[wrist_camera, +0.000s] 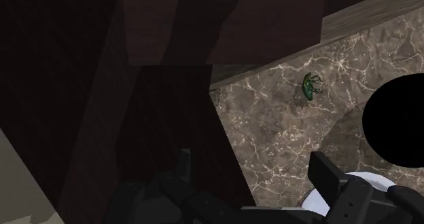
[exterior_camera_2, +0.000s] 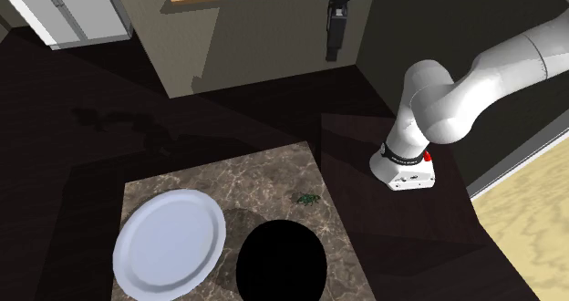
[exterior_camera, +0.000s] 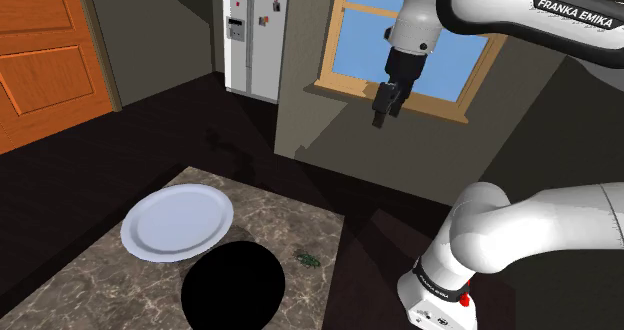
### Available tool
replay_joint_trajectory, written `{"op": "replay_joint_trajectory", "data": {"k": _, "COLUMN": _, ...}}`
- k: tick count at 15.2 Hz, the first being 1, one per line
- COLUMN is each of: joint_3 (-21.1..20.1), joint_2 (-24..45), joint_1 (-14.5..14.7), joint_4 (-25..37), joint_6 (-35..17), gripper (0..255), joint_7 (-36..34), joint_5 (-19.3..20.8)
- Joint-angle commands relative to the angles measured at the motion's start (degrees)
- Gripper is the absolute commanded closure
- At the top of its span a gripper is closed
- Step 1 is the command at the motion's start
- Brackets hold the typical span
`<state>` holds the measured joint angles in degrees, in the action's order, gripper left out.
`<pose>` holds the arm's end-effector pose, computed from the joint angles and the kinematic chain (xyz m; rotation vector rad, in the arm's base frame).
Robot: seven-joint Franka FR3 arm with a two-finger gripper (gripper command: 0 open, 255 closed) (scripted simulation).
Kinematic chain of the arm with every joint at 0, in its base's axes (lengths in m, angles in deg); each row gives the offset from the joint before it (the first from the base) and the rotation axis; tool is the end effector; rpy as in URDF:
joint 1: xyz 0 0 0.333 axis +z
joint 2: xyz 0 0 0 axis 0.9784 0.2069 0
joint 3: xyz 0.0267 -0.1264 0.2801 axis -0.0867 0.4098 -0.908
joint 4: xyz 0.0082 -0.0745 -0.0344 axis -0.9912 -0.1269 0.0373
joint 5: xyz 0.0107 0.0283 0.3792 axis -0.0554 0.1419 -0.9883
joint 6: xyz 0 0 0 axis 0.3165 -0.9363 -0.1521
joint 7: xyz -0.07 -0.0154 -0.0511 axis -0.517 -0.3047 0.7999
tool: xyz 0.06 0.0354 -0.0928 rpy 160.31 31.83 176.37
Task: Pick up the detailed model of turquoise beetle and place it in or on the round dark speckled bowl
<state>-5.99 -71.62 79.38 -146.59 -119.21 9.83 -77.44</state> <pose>0.2774 0.0102 0.6106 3.1120 -0.0589 -0.0171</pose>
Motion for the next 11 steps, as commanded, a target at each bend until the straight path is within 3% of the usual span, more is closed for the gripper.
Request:
{"op": "replay_joint_trajectory", "data": {"k": 1, "joint_3": 0.0, "joint_2": 0.0, "joint_1": 0.0, "joint_4": 0.0, "joint_6": 0.0, "gripper": 0, "joint_7": 0.0, "joint_5": 0.0}}
{"op": "replay_joint_trajectory", "data": {"k": 11, "joint_3": -5.5, "joint_2": -4.5, "joint_1": 3.0, "joint_4": -19.9, "joint_6": -17.3, "gripper": 0, "joint_7": -5.6, "joint_5": -6.6}}
